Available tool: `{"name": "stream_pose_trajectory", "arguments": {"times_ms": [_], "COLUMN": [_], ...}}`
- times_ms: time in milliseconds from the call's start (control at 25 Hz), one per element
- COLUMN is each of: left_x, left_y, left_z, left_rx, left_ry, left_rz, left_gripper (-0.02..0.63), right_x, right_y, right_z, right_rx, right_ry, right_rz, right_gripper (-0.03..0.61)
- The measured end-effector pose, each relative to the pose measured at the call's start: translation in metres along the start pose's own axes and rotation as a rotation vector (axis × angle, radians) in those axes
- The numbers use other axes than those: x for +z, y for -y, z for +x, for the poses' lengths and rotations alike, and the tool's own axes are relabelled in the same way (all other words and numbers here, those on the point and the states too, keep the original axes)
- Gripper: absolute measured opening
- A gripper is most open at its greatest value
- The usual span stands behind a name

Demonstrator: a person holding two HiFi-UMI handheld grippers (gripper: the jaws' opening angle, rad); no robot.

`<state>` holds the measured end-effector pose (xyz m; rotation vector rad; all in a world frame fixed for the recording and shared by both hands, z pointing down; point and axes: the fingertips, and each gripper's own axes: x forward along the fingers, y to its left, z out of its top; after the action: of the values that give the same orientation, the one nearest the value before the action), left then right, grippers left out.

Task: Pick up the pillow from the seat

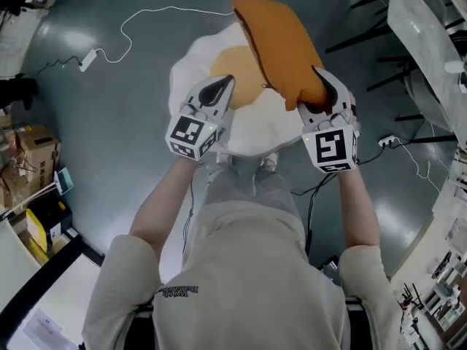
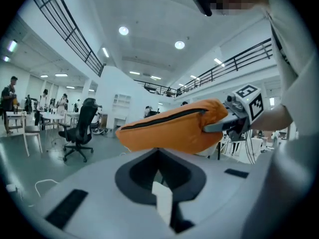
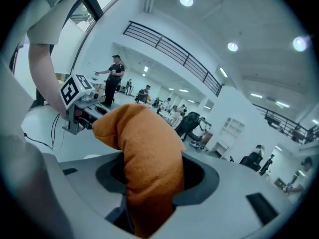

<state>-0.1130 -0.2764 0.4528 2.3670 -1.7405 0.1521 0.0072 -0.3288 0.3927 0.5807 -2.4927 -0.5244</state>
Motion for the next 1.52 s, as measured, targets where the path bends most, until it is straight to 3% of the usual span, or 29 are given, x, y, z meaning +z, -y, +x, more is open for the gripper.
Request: {"name": "stream_pose_trajectory", "arguments": {"times_ms": [280, 360, 520, 720, 840, 1120, 1280, 1520], "left_x": [0.133, 0.164, 0.214, 0.258, 0.280, 0.316, 0.311, 0.291], "left_y": [0.009, 0.015, 0.027, 0.030, 0.035, 0.062, 0.081, 0.096], "left_z": [-0.028, -0.038, -0.053, -0.073, -0.082, -0.107, -0.110, -0.118], "left_rx": [-0.045, -0.051, -0.059, -0.075, -0.101, -0.115, -0.116, -0.151], "left_ry": [0.195, 0.247, 0.334, 0.413, 0.447, 0.530, 0.508, 0.466], "left_rz": [0.071, 0.103, 0.134, 0.126, 0.112, 0.231, 0.279, 0.280], "left_gripper": [0.009, 0.009, 0.009, 0.009, 0.009, 0.009, 0.009, 0.009], "right_x": [0.100, 0.120, 0.150, 0.184, 0.201, 0.213, 0.199, 0.178], "right_y": [0.052, 0.061, 0.086, 0.110, 0.122, 0.121, 0.115, 0.099], "right_z": [-0.068, -0.084, -0.122, -0.171, -0.203, -0.253, -0.265, -0.269], "right_rx": [-0.149, -0.189, -0.273, -0.378, -0.412, -0.467, -0.474, -0.467], "right_ry": [0.165, 0.213, 0.327, 0.455, 0.535, 0.670, 0.684, 0.680], "right_rz": [-0.040, -0.005, 0.106, 0.120, 0.153, 0.223, 0.305, 0.432], "right_gripper": [0.230, 0.232, 0.238, 0.239, 0.241, 0.253, 0.255, 0.259]}}
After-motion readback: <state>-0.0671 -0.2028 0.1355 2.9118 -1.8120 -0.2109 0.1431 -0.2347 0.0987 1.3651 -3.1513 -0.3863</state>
